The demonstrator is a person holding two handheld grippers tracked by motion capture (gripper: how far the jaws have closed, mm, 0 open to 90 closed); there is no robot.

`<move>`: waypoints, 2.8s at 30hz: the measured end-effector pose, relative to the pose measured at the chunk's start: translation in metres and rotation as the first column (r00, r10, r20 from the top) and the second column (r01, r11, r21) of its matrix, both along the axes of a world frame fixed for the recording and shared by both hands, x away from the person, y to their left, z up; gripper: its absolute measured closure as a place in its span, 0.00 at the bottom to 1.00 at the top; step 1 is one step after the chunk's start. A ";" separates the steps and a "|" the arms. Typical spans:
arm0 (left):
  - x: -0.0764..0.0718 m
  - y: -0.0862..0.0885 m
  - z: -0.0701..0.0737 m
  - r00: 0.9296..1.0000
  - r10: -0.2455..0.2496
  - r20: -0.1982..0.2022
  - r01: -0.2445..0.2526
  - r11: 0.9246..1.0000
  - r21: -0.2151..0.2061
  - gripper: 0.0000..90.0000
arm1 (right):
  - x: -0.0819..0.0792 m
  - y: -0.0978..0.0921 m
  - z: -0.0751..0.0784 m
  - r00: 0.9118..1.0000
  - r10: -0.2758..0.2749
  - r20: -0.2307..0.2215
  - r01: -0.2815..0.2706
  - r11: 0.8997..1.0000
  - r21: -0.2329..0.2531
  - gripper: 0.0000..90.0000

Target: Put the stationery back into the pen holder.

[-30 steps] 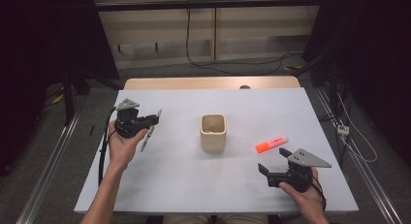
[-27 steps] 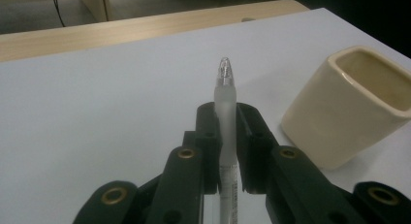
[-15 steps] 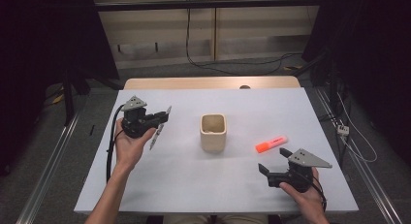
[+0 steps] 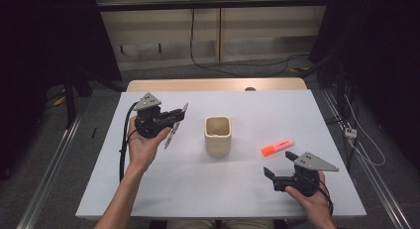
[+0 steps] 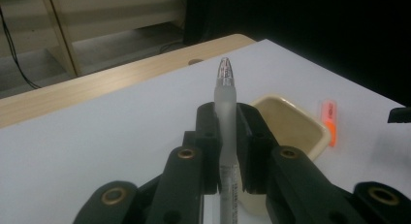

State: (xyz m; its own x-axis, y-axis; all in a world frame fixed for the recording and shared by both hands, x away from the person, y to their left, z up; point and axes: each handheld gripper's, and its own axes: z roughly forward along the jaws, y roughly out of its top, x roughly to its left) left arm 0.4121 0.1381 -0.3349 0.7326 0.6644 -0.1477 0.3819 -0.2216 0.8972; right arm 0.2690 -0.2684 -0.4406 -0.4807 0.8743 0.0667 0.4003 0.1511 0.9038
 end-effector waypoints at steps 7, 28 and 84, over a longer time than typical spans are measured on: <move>-0.005 -0.018 0.007 0.999 -0.049 0.013 0.049 0.999 -0.010 0.90 | 0.001 0.000 0.000 1.000 0.002 -0.001 -0.002 1.000 0.007 0.05; 0.005 -0.071 0.017 0.993 -0.095 0.069 0.099 0.994 -0.054 0.90 | 0.000 -0.001 0.000 1.000 0.006 0.000 -0.006 1.000 0.012 0.05; 0.037 -0.110 -0.030 0.997 -0.070 0.014 0.071 0.997 -0.035 0.68 | -0.002 -0.003 -0.001 1.000 0.003 -0.002 -0.003 1.000 0.011 0.05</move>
State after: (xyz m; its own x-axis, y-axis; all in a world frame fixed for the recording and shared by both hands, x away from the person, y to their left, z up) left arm 0.4492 0.0281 -0.3644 0.7794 0.6056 -0.1609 0.3552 -0.2154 0.9096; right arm 0.2674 -0.2713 -0.4413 -0.4833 0.8720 0.0773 0.4018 0.1425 0.9046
